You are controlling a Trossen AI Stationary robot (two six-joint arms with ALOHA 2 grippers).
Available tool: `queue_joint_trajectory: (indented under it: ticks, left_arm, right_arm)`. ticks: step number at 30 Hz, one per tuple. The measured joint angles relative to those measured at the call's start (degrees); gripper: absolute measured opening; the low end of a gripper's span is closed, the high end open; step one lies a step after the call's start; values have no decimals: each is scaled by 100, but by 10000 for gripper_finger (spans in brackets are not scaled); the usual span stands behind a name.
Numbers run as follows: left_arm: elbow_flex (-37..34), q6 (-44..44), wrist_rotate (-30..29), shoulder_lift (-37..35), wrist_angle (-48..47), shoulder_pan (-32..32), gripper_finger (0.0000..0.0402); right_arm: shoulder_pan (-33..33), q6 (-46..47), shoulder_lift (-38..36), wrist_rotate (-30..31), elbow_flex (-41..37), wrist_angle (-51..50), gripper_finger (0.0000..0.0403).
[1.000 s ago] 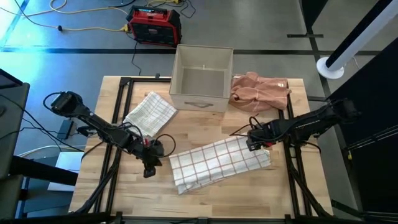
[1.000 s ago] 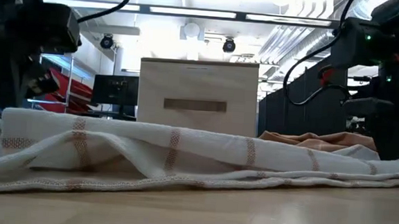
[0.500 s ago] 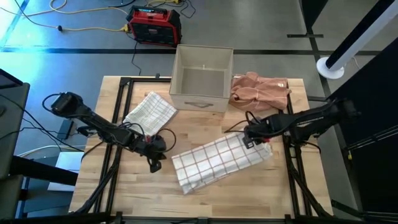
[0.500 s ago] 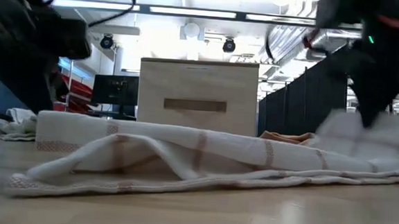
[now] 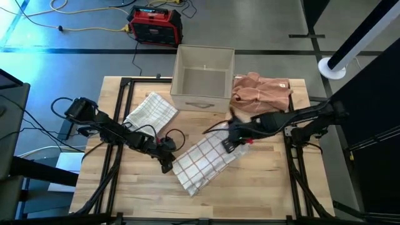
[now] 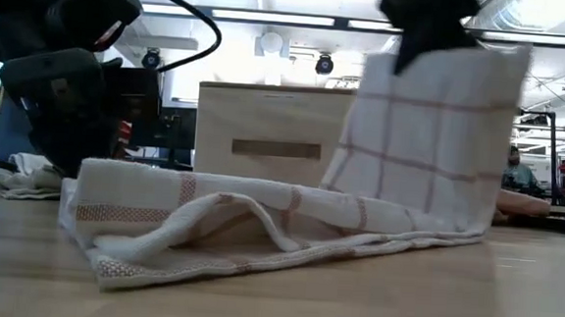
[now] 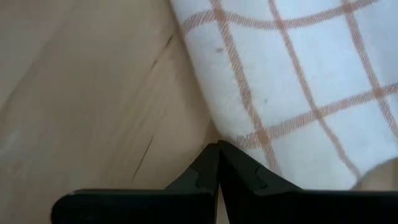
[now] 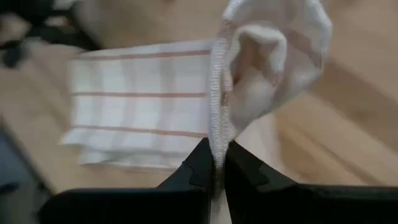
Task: Fold towel
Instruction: Fold the white squared towel
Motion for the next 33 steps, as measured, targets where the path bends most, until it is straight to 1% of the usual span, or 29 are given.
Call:
queue_joint_trajectory:
  ticks: [3,7,11,16,22,26,28,29,31,33]
  left_arm:
    - [4,-2,-60,55,64,-2,0]
    - [4,-5,-120,50,50,-4,0]
    - [4,-8,-207,52,20,-4,0]
    - [7,-8,-238,55,-151,25,0]
    - [1,-28,-222,55,-158,31,0]
    - [-4,-109,80,-74,-266,33,0]
    - [8,-136,317,-311,-608,-60,0]
    - [60,-181,404,-480,-953,-154,0]
    - [220,-290,547,-838,-1827,-375,0]
    - [498,-416,481,-1177,-2688,-656,0]
  right_arm:
    - [36,-276,521,-430,162,906,10]
    - [28,-670,1217,-1089,390,1879,10]
    - [14,-971,1830,-1845,656,2585,10]
    - [13,-1055,2355,-2579,803,3548,10]
    - [16,-964,2763,-2939,807,4617,10]
    - [19,-1002,2766,-2914,807,4616,10]
    - [19,-1001,2725,-2876,802,4468,10]
    - [18,-994,2707,-2874,802,4475,10]
    - [16,-949,2671,-2876,802,4440,10]
    - [16,-964,2667,-2866,805,4349,10]
